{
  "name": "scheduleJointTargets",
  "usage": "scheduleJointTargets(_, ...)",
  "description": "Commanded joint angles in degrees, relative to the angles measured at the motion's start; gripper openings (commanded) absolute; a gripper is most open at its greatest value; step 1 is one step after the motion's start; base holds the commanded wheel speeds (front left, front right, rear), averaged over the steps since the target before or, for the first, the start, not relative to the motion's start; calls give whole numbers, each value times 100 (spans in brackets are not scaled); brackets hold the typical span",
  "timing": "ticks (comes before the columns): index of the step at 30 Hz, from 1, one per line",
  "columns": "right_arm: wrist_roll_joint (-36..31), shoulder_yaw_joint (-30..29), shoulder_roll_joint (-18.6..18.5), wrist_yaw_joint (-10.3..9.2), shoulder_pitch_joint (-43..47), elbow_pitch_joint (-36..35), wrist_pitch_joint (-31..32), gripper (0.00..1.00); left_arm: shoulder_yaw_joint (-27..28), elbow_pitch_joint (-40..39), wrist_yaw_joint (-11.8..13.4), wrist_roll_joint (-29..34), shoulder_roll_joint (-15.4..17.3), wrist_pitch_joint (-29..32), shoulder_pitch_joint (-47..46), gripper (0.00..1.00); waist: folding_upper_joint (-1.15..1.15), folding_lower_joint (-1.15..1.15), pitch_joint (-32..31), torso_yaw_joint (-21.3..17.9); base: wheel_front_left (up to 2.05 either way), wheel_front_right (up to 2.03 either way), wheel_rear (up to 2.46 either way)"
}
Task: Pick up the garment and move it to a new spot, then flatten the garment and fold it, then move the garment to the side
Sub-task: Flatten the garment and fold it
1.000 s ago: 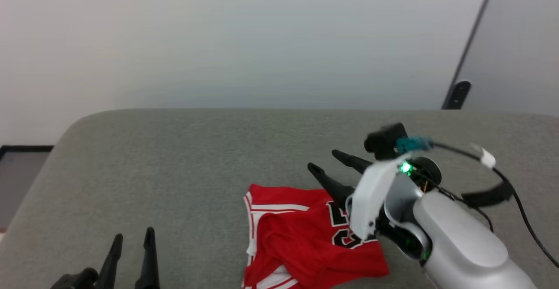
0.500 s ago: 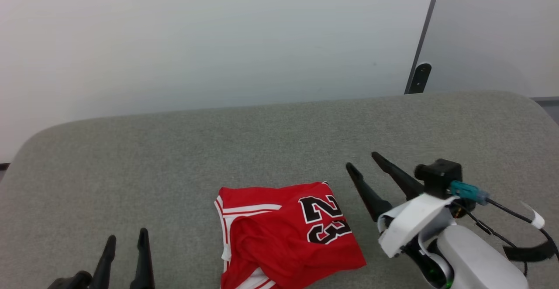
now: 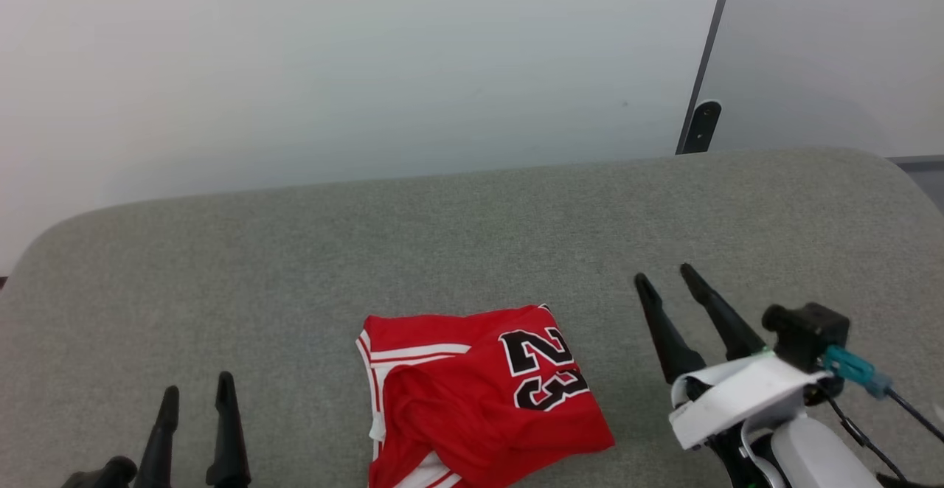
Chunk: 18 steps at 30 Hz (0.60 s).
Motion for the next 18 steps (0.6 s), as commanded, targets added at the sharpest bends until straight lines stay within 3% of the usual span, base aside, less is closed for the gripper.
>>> scheduleJointTargets(1,-109,-147,52,-11,132,-114,-24,100,24,-6,-44,76,-30,-2,45,100,0,0,-2,8,0,0,0)
scheduleJointTargets(11,-1179,-766,264,-11,918,-867,-24,100,55,-39,-121,522,-233,-3,119,100,0,0,-66,113,0,0,0)
scheduleJointTargets(18,-1478,-1270,388,-11,1436,-1046,-17,100,171,-332,-156,838,-283,-3,268,100,0,0,-92,186,0,0,0)
